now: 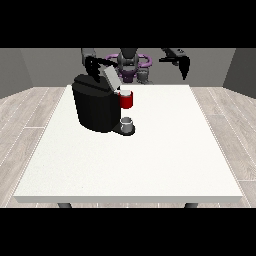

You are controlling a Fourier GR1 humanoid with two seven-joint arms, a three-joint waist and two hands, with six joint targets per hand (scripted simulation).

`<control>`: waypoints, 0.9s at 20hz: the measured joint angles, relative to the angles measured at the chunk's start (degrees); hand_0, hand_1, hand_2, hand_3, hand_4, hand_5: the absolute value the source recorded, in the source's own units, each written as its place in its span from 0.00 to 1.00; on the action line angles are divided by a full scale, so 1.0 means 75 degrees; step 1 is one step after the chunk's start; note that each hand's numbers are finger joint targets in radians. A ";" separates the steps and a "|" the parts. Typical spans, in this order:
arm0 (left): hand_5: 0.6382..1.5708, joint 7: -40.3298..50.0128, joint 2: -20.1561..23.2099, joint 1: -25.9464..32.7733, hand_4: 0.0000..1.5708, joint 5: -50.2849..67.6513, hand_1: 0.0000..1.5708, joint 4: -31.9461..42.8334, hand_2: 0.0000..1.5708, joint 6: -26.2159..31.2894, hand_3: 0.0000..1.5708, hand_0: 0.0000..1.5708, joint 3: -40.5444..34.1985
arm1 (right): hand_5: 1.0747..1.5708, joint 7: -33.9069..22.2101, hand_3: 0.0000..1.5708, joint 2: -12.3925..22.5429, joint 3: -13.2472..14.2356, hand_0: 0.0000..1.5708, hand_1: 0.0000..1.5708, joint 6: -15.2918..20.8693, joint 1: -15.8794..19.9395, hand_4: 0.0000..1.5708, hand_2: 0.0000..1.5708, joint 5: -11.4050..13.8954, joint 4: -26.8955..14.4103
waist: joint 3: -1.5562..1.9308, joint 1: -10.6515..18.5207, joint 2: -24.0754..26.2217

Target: Insert the coffee pod into the coffee machine and close the lid

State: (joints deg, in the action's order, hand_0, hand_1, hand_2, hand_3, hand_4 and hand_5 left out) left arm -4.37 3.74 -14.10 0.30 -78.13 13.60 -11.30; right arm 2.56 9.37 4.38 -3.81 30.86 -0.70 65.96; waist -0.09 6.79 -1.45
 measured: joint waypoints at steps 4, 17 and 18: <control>1.00 0.0124 0.0117 -0.0043 0.00 0.0103 0.00 -0.0226 0.00 -0.0029 0.00 0.00 0.0026 | 1.00 0.0273 0.00 0.0093 0.0129 0.00 0.00 -0.0042 0.0218 0.00 0.00 0.0039 -0.0243 | -0.0028 0.0047 -0.0126; 1.00 0.0163 0.0288 -0.0123 0.02 0.0227 0.00 -0.0222 0.00 -0.0151 0.00 0.00 0.0092 | 1.00 0.0396 0.00 -0.0071 0.0093 0.00 0.00 0.0023 0.0896 0.05 0.00 0.0233 -0.0693 | -0.0008 0.0096 -0.0317; 1.00 0.0093 0.0251 -0.0098 0.08 0.0175 0.00 -0.0202 0.00 -0.0211 0.00 0.00 0.0129 | 1.00 0.0362 0.00 -0.0079 0.0056 0.00 0.00 0.0024 0.0972 0.12 0.00 0.0283 -0.0762 | -0.0002 0.0109 -0.0369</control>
State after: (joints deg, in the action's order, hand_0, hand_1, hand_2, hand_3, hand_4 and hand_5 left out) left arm -3.67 5.62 -14.84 1.61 -79.64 12.02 -10.33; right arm 5.27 8.77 4.80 -3.62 38.15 1.43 60.24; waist -0.11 7.61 -4.22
